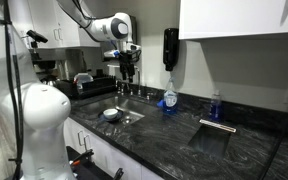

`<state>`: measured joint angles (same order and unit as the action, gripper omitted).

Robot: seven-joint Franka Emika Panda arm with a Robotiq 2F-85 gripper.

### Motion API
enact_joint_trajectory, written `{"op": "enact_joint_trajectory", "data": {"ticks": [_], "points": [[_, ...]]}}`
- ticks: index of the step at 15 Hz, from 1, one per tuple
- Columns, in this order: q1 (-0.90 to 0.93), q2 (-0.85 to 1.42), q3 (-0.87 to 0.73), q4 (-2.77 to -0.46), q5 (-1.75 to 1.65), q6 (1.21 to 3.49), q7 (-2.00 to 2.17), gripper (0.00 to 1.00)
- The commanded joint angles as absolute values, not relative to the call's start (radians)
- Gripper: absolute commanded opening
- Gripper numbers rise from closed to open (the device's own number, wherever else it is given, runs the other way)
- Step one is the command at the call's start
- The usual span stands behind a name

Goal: Move the left bottle and the blue sponge closer to you, respectively

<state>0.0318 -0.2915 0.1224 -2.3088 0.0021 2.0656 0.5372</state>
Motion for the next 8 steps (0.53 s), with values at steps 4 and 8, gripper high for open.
{"op": "enact_joint_trajectory", "data": {"ticks": [4,8], "points": [[-0.006,-0.201,0.189,-2.325,-0.238,2.327,0.876,1.00],[-0.041,-0.136,0.182,-2.296,-0.540,2.348,1.121,1.00]]}}
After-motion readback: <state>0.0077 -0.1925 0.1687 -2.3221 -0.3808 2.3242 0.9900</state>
